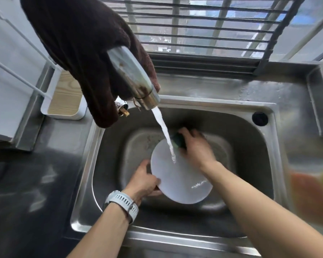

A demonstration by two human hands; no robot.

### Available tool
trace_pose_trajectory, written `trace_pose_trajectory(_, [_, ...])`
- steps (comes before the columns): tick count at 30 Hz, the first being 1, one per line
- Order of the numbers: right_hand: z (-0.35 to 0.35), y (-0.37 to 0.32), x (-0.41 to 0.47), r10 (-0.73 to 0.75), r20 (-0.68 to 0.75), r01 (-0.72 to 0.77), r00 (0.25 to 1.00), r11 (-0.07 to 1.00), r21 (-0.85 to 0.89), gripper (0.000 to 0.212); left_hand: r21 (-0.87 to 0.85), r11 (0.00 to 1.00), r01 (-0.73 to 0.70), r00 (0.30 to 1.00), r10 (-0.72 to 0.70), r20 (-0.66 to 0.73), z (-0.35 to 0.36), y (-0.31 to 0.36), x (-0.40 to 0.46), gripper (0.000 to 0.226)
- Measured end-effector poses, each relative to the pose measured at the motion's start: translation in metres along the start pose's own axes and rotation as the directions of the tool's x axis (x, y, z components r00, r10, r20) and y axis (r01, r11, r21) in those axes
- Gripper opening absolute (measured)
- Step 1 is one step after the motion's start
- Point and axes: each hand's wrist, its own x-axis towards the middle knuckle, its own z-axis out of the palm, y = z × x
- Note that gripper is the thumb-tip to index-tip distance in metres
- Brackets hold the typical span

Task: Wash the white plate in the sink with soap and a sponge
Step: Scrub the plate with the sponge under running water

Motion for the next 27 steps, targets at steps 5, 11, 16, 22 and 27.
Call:
trace_pose_trajectory(5, [-0.001,0.024,-0.059,0.238,-0.030,-0.236,0.971,0.920,-0.313,0.054,-0.024,1.000,-0.012,0.999,0.011,-0.046,0.005,0.000,0.003,0.029])
trace_pose_trajectory(11, [0.001,-0.033,-0.122,0.131,0.237,-0.117,0.963,0.990,-0.073,0.055,0.281,0.953,-0.114,0.979,0.156,-0.132,0.009,-0.009,0.008,0.019])
trace_pose_trajectory(16, [-0.001,-0.044,-0.074,0.065,0.108,-0.092,0.992,0.958,0.270,0.058,0.383,0.896,-0.222,0.952,0.284,-0.111,0.001,0.002,-0.003,0.029])
trace_pose_trajectory(22, [-0.083,-0.013,-0.070,0.342,0.324,-0.416,0.882,0.240,0.877,0.071,0.561,0.681,-0.470,0.738,0.652,-0.173,0.003,0.022,-0.033,0.022])
trace_pose_trajectory(27, [-0.123,0.010,-0.105,0.212,0.616,-0.601,0.759,-0.137,0.787,0.061,0.488,0.644,-0.589,0.662,0.731,-0.165,0.014,0.018,-0.046,0.031])
